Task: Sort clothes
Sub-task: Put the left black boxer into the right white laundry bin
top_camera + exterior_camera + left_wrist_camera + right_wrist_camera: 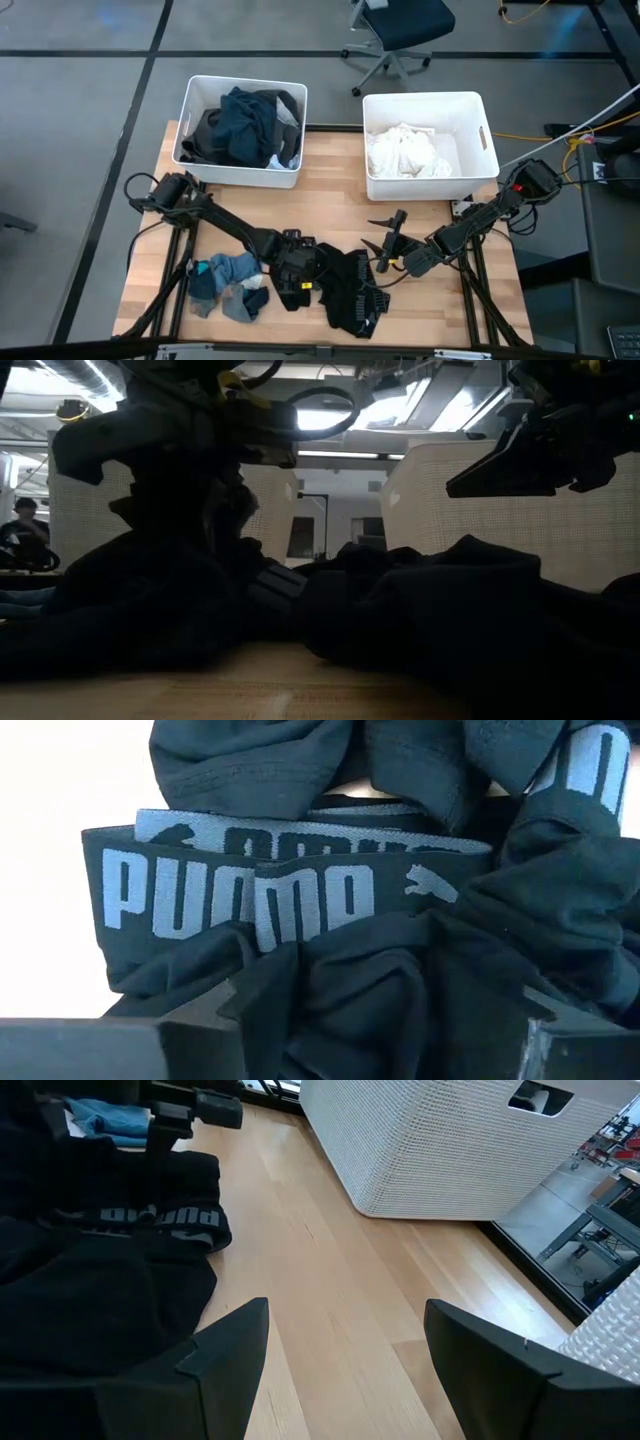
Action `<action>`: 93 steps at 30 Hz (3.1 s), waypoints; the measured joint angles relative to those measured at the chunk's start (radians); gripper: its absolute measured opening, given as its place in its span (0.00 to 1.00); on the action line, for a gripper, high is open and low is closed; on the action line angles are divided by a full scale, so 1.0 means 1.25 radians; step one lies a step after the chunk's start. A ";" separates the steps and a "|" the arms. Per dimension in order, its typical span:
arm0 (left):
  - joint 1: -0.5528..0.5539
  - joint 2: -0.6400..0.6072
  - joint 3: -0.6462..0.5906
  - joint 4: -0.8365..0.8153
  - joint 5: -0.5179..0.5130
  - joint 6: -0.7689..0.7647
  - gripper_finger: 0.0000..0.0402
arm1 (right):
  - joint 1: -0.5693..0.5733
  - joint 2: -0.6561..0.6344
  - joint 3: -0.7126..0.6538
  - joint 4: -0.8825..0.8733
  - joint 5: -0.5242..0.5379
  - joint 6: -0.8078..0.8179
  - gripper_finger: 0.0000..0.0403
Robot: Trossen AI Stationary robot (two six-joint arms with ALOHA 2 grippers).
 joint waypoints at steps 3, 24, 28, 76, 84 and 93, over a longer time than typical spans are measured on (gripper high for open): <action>0.000 0.002 0.000 0.003 0.003 0.009 0.47 | 0.000 0.000 0.000 0.000 0.000 0.000 0.67; 0.012 -0.077 0.026 -0.022 -0.067 0.076 0.02 | 0.000 0.000 0.000 -0.001 0.000 0.000 0.67; 0.014 -0.121 0.047 -0.020 -0.107 0.122 0.02 | 0.000 0.000 0.000 -0.001 0.000 0.000 0.67; 0.484 -0.244 0.303 0.992 0.008 0.764 0.04 | 0.000 0.000 0.000 -0.006 -0.006 0.006 0.67; 0.619 -0.179 0.304 1.065 0.109 0.508 0.04 | 0.000 0.000 0.000 -0.007 -0.006 0.006 0.67; 0.639 -0.058 0.302 1.173 0.127 0.431 0.04 | 0.000 0.000 0.000 -0.008 -0.006 0.006 0.67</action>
